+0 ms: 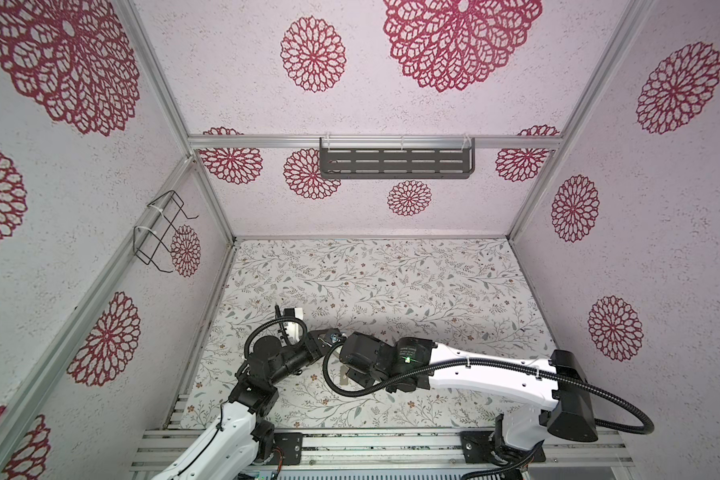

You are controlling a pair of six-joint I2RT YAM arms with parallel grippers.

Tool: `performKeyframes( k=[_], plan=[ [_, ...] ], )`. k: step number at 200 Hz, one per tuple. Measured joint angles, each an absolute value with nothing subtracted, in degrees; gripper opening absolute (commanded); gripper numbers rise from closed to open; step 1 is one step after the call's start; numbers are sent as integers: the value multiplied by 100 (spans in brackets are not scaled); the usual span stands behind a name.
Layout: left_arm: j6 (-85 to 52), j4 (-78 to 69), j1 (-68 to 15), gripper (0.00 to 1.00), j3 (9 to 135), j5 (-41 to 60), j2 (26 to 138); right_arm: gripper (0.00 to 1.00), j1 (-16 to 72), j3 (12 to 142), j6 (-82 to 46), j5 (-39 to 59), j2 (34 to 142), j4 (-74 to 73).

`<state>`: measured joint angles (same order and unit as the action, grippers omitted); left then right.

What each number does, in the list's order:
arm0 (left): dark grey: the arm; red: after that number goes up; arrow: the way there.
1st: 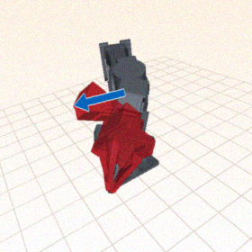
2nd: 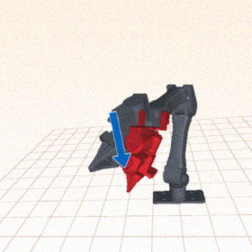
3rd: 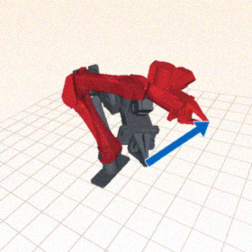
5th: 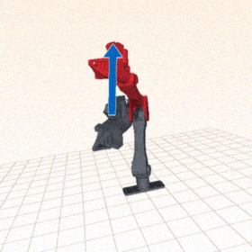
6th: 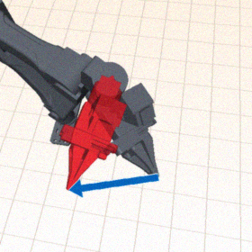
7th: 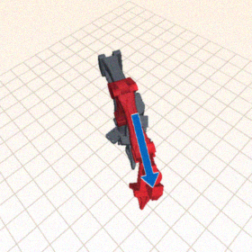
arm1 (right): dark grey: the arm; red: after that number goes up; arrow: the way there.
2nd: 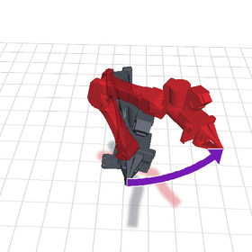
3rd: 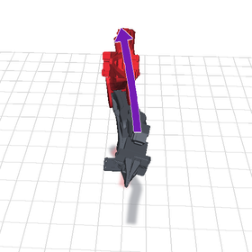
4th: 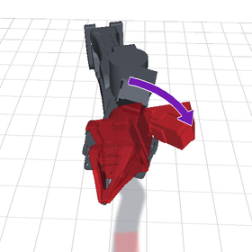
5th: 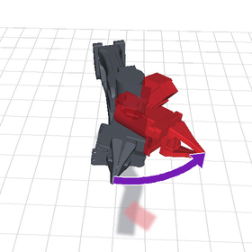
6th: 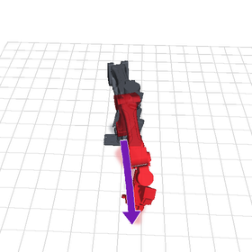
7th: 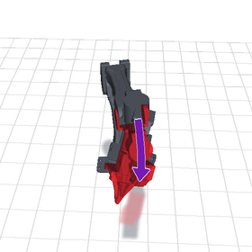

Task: Load the batteries into the remote control
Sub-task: 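Press the second orange battery down into the bay with the right gripper, then push the seated batteries flat with the right gripper fingertips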

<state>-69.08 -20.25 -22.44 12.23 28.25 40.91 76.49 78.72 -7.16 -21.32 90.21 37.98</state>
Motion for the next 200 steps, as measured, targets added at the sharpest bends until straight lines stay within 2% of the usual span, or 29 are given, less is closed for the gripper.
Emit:
performKeyframes(
  k=[135,171,200],
  plan=[
    [-6987,-2202,-2244,0,1225,2976,4252,50,7754,7881,-598,-2086,8667,3686],
    [-6989,-2329,-2244,0,1225,3341,4390,51,7959,7522,-60,-2130,8134,3642],
    [-7017,-2477,-2244,0,1227,3765,4508,51,8217,6755,681,-1820,7286,3459]
  ],
)
